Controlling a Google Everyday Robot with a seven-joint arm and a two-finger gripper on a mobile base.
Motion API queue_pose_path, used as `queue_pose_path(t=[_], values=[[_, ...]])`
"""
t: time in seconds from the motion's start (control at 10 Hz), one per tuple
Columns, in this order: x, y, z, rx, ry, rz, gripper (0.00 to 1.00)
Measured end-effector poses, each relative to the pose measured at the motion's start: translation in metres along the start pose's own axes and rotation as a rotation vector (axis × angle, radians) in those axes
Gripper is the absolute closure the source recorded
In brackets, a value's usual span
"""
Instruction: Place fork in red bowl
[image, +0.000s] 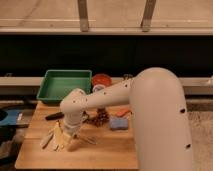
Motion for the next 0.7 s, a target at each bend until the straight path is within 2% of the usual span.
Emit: queue_pose_path(t=[0.3,0.7], values=[[0.0007,0.0029,-0.0034,0.034,-0.035,-0.021,0.28],[-0.0023,0.0007,-0.0012,0.044,-0.028,-0.024,0.28]])
